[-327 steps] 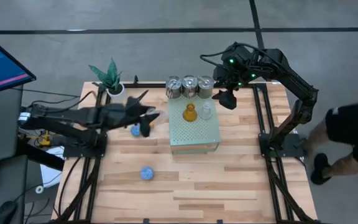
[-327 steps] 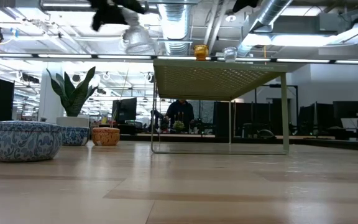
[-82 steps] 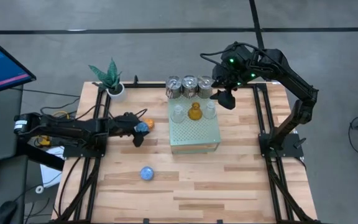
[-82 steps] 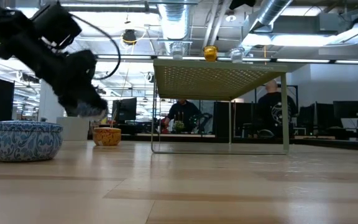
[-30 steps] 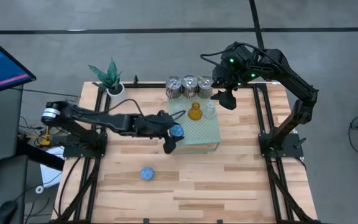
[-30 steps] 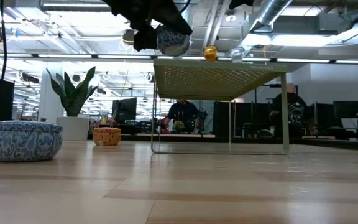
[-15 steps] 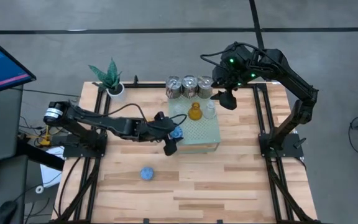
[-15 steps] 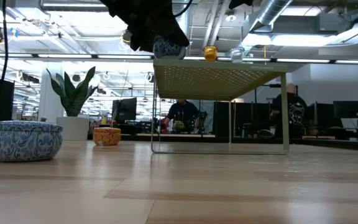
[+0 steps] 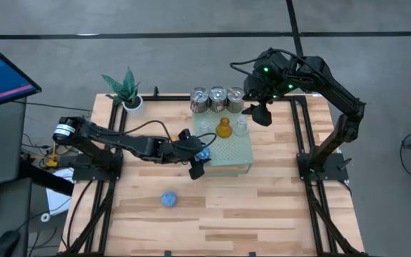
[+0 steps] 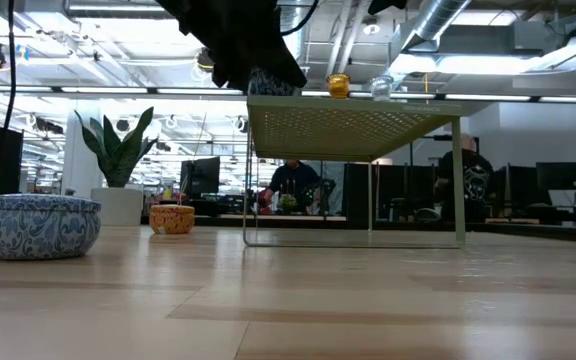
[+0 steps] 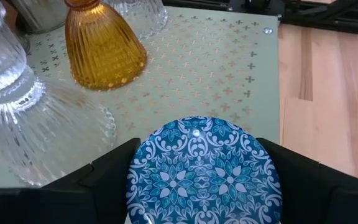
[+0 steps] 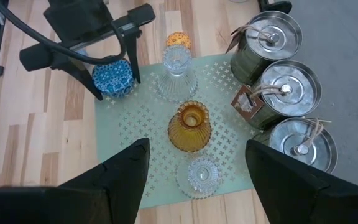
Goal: Pick & Place candle stick holders
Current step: Put the top blue scented candle on the shelf
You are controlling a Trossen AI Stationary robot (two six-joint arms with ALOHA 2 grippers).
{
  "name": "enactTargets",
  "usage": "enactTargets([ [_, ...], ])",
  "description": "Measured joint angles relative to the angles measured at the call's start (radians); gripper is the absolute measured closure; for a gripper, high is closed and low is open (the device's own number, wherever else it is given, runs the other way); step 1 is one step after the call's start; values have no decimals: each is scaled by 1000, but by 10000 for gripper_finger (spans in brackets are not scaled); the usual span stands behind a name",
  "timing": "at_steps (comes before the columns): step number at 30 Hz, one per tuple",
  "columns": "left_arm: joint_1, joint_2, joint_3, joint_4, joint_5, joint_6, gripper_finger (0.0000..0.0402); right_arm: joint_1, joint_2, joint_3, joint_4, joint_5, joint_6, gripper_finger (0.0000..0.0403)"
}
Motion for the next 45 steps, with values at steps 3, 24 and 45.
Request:
enactTargets([
  [3, 0, 0, 0, 6, 0, 0, 101, 0, 0, 0, 0, 0, 0, 146],
  [24, 1, -15, -1, 9, 12, 0, 80, 0, 0, 0, 0, 0, 0, 146],
  [45, -68, -313, -36, -341, 57, -27, 249, 19, 0, 0, 3, 0, 54, 147],
])
